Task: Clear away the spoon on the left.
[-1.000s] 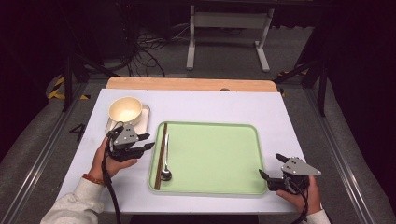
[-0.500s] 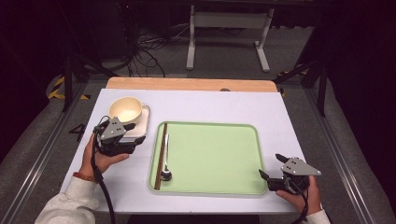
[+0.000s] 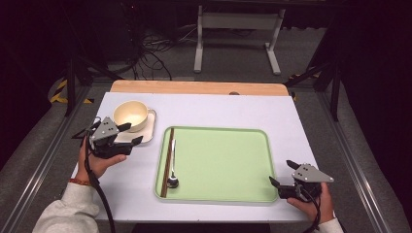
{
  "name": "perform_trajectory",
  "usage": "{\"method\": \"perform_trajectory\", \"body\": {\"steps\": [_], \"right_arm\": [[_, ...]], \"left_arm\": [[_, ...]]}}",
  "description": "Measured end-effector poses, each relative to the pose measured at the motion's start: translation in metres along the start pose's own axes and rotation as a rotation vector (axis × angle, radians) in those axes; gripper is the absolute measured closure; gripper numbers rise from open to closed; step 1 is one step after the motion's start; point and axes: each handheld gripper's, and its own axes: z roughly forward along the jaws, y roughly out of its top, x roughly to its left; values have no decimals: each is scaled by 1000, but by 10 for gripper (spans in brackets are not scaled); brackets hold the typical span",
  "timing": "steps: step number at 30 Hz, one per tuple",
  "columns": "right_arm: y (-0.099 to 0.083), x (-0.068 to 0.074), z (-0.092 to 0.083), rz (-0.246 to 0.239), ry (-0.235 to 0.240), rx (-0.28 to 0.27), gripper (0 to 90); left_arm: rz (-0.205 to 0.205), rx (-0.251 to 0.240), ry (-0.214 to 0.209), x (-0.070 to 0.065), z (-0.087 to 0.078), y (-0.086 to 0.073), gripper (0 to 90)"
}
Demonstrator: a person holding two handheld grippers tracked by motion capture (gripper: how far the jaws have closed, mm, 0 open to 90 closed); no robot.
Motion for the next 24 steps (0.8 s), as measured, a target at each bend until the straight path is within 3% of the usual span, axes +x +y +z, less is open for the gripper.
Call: {"method": "perform_trajectory", "body": {"steps": [11,13,15,19,24], "right_arm": [[0,-2,3,14,0,7,173],[-1,-3,4,19,2,10,173],[-1,-3,5,17,2,11,173],[-1,-3,6,17,6,15,174],[-2,-3,7,18,7,18,174]], "left_arm": [[-24,30,0,18,7,-3,363],[-14,47,-15,22,12,-2,382],[3,100,-6,26,19,-1,381],[-33,131,-20,38,29,-2,367],[-37,173,-20,51,38,1,347]]}}
